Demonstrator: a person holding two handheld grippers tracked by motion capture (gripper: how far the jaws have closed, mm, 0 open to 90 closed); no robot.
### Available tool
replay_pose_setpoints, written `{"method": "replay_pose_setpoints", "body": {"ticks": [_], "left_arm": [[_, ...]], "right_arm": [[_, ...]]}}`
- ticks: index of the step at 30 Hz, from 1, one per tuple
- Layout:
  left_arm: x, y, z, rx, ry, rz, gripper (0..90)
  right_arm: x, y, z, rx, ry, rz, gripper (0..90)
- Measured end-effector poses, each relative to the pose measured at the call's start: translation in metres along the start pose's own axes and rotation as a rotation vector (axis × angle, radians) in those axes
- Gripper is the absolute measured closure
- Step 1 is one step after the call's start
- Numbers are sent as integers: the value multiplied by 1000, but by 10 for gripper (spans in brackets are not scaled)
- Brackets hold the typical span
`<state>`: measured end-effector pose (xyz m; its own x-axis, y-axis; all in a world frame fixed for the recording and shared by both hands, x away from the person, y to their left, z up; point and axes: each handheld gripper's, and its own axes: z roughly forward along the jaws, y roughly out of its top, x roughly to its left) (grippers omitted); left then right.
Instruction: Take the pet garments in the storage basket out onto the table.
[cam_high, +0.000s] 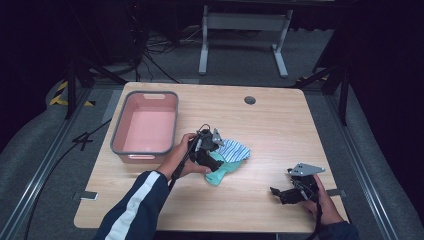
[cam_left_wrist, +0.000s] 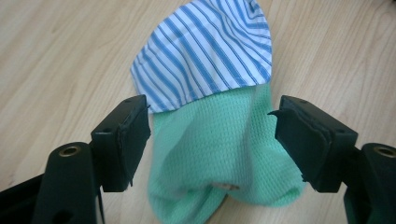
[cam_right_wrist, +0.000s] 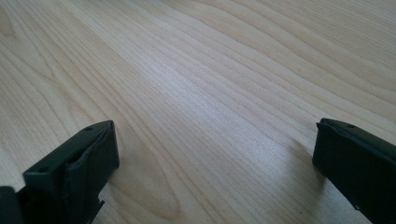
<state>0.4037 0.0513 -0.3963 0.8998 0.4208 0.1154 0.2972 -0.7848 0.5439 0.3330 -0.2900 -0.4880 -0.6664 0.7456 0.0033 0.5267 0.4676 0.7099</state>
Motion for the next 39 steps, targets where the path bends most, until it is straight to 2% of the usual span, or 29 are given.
{"method": "replay_pose_setpoints", "body": {"ticks": [3, 5, 10, 15, 25, 31, 36, 39], "left_arm": [[-2, -4, -9, -9, 8, 8, 264], [-2, -8, -14, -16, 0, 27, 264], [0, -20, -24, -31, -9, 24, 257], [-2, -28, -35, -13, 29, 32, 284], [-13, -48, -56, -18, 14, 75, 243], [-17, -65, -65, 8, 8, 107, 215], [-19, -79, -70, 38, 16, 137, 231], [-20, -85, -73, 47, 22, 137, 238]], "right_arm": [[0, 0, 0, 0, 0, 0, 6], [0, 0, 0, 0, 0, 0, 6], [0, 0, 0, 0, 0, 0, 6], [0, 0, 0, 0, 0, 0, 6], [0, 0, 0, 0, 0, 0, 6], [0, 0, 0, 0, 0, 0, 6], [0, 0, 0, 0, 0, 0, 5], [0, 0, 0, 0, 0, 0, 6]]}}
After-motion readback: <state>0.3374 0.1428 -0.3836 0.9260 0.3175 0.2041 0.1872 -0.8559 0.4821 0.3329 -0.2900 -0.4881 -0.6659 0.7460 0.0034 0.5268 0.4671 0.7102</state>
